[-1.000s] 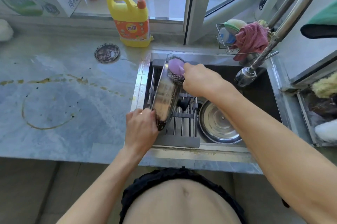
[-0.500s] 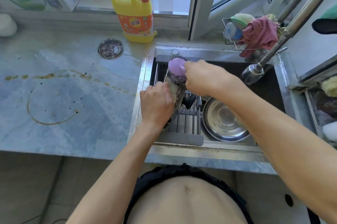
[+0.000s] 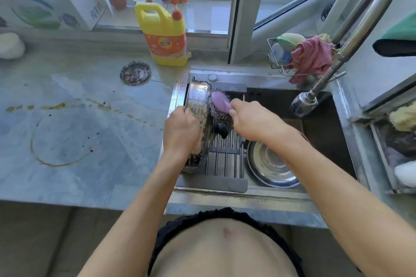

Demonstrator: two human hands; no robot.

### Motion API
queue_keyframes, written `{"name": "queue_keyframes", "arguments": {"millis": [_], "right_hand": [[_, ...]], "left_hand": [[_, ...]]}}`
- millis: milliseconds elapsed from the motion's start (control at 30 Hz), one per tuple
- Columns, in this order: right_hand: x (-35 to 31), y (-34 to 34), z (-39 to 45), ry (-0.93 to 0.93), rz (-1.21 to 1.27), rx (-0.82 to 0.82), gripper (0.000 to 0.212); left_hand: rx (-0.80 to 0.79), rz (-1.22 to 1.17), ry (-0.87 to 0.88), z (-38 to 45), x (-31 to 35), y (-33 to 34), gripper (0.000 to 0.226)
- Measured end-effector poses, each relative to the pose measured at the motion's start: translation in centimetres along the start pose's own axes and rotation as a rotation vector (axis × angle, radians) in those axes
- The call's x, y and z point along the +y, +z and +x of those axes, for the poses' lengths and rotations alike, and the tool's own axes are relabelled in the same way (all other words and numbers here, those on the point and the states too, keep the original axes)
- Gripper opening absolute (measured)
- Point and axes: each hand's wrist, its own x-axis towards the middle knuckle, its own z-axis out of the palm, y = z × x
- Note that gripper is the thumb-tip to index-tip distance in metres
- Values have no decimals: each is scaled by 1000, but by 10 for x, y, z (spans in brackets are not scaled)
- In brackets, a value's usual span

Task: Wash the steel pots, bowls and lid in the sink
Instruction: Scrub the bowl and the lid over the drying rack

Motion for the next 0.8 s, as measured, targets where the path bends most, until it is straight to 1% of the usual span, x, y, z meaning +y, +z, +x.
{"name": "queue_keyframes", "arguments": {"millis": [67,133,167,233,267,300,333,400,433,500,533,567,600,667,700,733,767,800], "right_hand": [[9,3,2,7,80,52,16],[18,8,1,12,297,152,20],[22,9,-2,0,391,243,22],[23,13,-10,-104,449,403,20],[21,16,-15,-193,441,440,19],[17,18,-19,-280,395,447,18],[12,20,-24,-345,289,433,20],[4,18,-27,-374,19,419,23],[4,14,-24,-327,-72,437,22],[6,1,-15,-149,-167,492,21],[5,-3,-11,-77,-198,496,23],[2,-2,-8,-58,-205,470,25],[-4,2,-8,-95,-205,406,28],[-21,17,-12,-239,-210,248,32],[-26,22,-13,-265,-216,184,31],[-25,22,-7,-249,-204,160,27],[-23,22,0,-217,-156,148,23],[-21,20,7,-186,-67,139,20]], "left_hand": [[14,-114,-45,9,4,3,29],[48,-234,-99,10,3,3,37],[62,-284,-127,10,4,1,41],[85,-405,-214,15,3,-3,42],[96,-481,-269,20,2,-4,41],[106,-552,-325,22,2,-5,41],[106,-607,-373,24,2,-6,42],[74,-705,-436,22,-1,-6,41],[53,-729,-449,21,-3,-5,41],[31,-737,-461,16,-7,-4,44],[26,-751,-475,16,-11,-3,46],[27,-772,-499,16,-16,-2,45],[18,-796,-531,16,-22,-1,44],[14,-880,-585,20,-38,-1,45],[2,-926,-614,22,-49,0,52],[-10,-957,-637,26,-59,4,60],[-22,-982,-659,27,-68,6,63],[-18,-999,-680,27,-71,7,57]]}}
